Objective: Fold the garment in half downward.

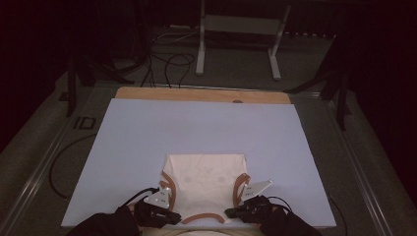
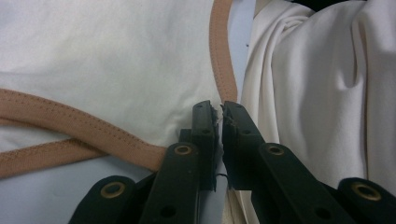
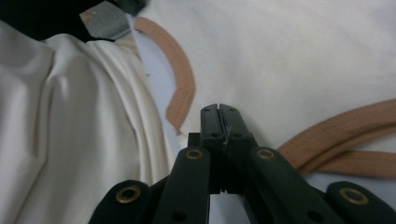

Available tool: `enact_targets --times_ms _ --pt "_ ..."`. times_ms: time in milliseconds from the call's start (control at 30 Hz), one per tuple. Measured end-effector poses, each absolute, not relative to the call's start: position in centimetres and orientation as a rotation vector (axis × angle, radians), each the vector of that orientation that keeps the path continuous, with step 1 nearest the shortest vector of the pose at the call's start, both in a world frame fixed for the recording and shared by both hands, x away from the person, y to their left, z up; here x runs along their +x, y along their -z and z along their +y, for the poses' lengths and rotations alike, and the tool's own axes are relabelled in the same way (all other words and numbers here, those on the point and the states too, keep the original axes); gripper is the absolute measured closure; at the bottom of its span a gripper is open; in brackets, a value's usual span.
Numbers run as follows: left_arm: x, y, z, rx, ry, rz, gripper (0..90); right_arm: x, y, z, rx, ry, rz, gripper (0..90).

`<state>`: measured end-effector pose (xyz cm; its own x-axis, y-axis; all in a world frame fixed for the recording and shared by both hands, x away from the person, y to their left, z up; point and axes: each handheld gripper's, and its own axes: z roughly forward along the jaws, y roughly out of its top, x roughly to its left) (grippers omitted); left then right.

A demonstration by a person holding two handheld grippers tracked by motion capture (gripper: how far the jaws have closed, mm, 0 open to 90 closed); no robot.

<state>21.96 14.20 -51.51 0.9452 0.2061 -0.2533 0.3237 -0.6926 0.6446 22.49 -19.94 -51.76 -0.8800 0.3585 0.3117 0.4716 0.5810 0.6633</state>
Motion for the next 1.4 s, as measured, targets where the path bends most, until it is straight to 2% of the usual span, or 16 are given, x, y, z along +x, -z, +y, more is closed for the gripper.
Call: enact_targets --times_ms 133,167,200,233,267,300,367,400,433,467,500,667,733,867,1100,1400 --pt "21.9 50.9 14.4 2.322 0.202 0.358 77.8 22.5 51.6 -19.9 -0.690 1.196 -2.637 81.4" --pt "21.9 50.7 14.5 2.313 0.186 0.348 72.1 22.5 51.4 -20.0 -0.700 1.204 -2.637 77.3" --pt "21.9 50.7 14.5 2.313 0.186 0.348 67.6 22.5 51.4 -20.0 -0.700 1.204 -2.637 77.3" --pt "21.8 50.0 14.7 2.284 0.148 0.330 67.6 22.6 51.3 -20.1 -0.698 1.221 -2.641 72.4" --pt "21.9 49.7 14.7 2.275 0.123 0.338 55.1 22.8 50.9 -20.3 -0.709 1.254 -2.656 60.2" --pt "22.0 49.4 14.7 2.276 0.096 0.343 46.3 22.9 50.7 -20.5 -0.706 1.281 -2.663 53.9" --pt "22.3 49.0 14.8 2.263 0.076 0.362 36.0 23.2 50.2 -20.8 -0.731 1.318 -2.649 45.8" --pt "22.3 49.0 14.8 2.263 0.076 0.362 30.4 23.2 50.2 -20.8 -0.731 1.318 -2.649 45.8" --pt "22.8 48.7 14.8 2.254 0.077 0.368 30.4 23.2 50.0 -21.0 -0.736 1.337 -2.645 39.0" --pt "22.9 48.5 14.8 2.253 0.073 0.372 22.9 23.5 49.6 -21.2 -0.763 1.373 -2.641 31.0" --pt "23.0 48.4 14.7 2.252 0.077 0.377 19.5 23.6 49.4 -21.4 -0.762 1.390 -2.633 26.3" --pt "23.9 47.9 14.6 2.213 0.090 0.391 1.0 24.3 48.8 -21.9 -0.799 1.468 -2.634 17.0" --pt "24.2 47.7 14.7 2.200 0.085 0.396 0.3 24.6 48.5 -22.0 -0.805 1.480 -2.649 13.9" --pt "25.5 46.9 15.3 2.151 0.013 0.433 0.3 25.4 47.7 -22.4 -0.828 1.504 -2.671 13.3" --pt "27.9 45.4 16.1 2.096 -0.032 0.435 1.5 27.5 45.7 -23.1 -0.890 1.570 -2.710 13.5" --pt "30.4 45.9 17.1 2.054 -0.118 0.522 2.2 30.6 45.3 -23.2 -0.941 1.566 -2.718 12.6"
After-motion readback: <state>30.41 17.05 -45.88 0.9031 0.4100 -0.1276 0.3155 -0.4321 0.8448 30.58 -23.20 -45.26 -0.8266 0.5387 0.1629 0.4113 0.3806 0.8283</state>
